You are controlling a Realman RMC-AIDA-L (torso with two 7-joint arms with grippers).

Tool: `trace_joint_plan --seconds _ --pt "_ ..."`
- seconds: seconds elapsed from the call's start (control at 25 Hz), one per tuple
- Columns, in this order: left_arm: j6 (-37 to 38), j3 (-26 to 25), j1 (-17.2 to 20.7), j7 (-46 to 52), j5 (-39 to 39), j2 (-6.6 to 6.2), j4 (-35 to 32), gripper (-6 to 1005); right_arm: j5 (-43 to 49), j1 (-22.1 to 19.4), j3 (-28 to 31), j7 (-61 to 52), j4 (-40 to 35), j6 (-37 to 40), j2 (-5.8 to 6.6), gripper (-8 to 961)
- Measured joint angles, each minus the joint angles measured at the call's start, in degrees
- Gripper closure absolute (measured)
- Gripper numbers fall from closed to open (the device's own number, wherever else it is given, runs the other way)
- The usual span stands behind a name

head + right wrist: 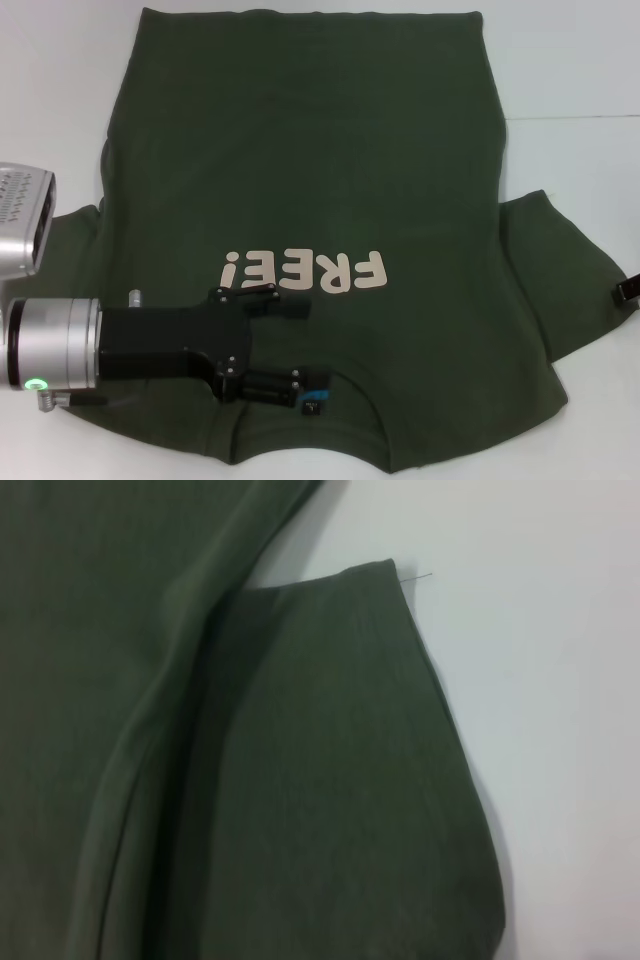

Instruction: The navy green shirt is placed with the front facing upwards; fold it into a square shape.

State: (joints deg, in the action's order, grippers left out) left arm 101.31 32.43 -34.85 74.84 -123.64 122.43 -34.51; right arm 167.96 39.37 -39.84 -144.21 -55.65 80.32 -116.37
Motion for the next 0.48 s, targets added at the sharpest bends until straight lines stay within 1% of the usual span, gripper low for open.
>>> trace_joint_plan --seconds 0.08,0.28,0.48 --pt "0.0 0.0 0.01 -0.15 0.04 0.0 0.11 65 0.0 0.0 -0.03 -0.01 0.38 -0.24 0.0 137" --pt "-0.21 0.0 0.04 -0.63 0.18 0.0 0.6 65 0.0 0.0 -0.12 -0.01 1.31 -0.85 0.0 351" --pt "-0.5 -0.08 0.05 -0.66 0.23 0.0 0.68 65 0.0 0.04 -0.36 -0.56 2.34 -2.22 0.01 353"
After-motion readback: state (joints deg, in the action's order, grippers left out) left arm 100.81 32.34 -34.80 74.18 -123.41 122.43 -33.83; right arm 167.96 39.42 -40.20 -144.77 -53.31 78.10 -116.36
